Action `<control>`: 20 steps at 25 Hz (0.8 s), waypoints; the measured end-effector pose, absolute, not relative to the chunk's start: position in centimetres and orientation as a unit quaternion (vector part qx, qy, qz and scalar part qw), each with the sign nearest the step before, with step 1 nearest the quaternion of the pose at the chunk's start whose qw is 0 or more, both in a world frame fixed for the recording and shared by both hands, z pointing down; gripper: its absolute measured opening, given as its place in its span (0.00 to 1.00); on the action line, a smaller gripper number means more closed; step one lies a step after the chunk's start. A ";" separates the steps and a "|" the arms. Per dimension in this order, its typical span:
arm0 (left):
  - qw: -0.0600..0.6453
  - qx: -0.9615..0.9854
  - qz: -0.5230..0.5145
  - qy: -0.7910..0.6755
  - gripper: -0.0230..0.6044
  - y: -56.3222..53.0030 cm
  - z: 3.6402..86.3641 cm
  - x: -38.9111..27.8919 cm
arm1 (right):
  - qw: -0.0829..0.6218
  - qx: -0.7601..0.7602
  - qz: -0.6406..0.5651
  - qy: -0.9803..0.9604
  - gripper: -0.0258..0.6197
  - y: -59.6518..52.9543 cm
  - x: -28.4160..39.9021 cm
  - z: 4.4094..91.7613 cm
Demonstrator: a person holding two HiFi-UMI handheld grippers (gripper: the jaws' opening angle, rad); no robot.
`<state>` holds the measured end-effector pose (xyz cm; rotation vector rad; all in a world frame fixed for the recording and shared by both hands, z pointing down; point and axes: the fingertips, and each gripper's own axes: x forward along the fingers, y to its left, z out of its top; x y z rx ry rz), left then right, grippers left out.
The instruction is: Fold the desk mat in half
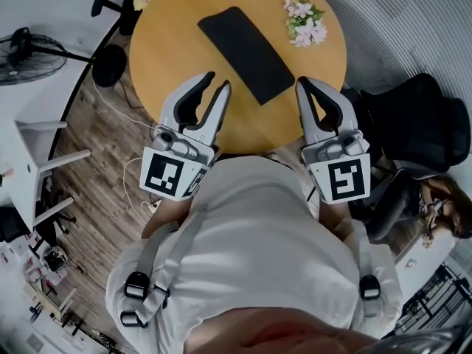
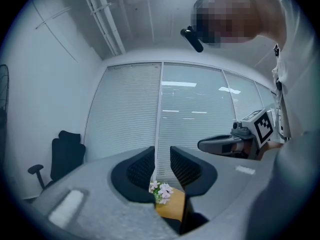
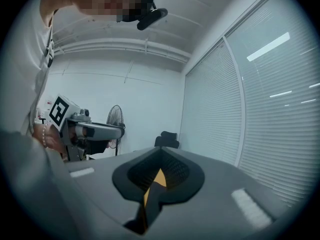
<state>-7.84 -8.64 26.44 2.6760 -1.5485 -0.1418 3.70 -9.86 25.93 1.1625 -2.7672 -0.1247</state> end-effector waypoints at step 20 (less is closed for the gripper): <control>0.023 0.859 -0.049 -0.508 0.19 -9.1 27.0 -7.7 | 0.077 0.397 -0.041 -0.914 0.05 -9.8 4.7 26.1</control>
